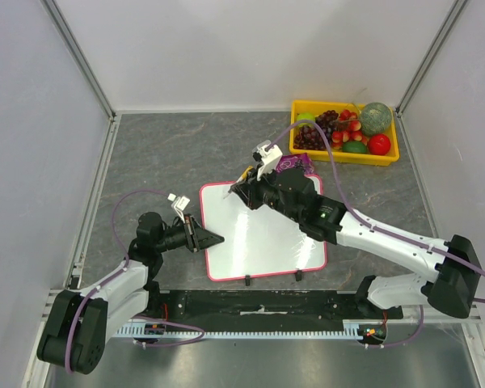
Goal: Write a sentence on the whiteboard
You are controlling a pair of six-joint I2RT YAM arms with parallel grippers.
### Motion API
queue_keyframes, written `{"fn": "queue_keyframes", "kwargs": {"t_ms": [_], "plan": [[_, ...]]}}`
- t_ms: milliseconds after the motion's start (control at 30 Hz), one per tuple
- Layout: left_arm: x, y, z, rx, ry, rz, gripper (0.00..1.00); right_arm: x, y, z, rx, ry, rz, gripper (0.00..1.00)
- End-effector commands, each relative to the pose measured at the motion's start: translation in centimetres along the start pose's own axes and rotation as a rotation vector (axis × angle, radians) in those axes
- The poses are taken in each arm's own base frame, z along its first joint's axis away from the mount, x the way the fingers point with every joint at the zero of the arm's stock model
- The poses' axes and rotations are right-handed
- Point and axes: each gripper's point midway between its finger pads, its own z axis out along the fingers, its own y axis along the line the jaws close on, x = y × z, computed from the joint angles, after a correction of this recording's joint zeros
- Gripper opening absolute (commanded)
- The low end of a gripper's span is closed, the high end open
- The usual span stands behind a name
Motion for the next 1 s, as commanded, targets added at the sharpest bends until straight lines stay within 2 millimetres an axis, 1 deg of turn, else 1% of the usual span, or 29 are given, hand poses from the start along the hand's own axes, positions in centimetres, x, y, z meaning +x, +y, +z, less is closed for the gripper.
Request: {"fn": "queue_keyframes", "kwargs": {"t_ms": [0, 333, 700, 800, 967], "plan": [[-0.6, 1.1, 0.1, -0.052, -0.031, 0.030, 0.02, -4.1, 0.3, 0.6, 0.024, -0.134, -0.011, 0.00], [-0.5, 1.0, 0.1, -0.048, -0.029, 0.030, 0.02, -3.5, -0.6, 2.0, 0.068, -0.144, -0.020, 0.00], [-0.4, 0.9, 0.1, -0.042, -0.024, 0.029, 0.02, -4.1, -0.8, 2.5, 0.085, -0.177, -0.005, 0.00], [-0.3, 0.9, 0.1, -0.041, -0.023, 0.027, 0.02, -3.7, -0.9, 2.8, 0.092, -0.169, -0.009, 0.00], [-0.4, 0.8, 0.1, -0.037, -0.025, 0.028, 0.02, -2.5, -1.4, 3.4, 0.113, -0.148, -0.012, 0.00]]}}
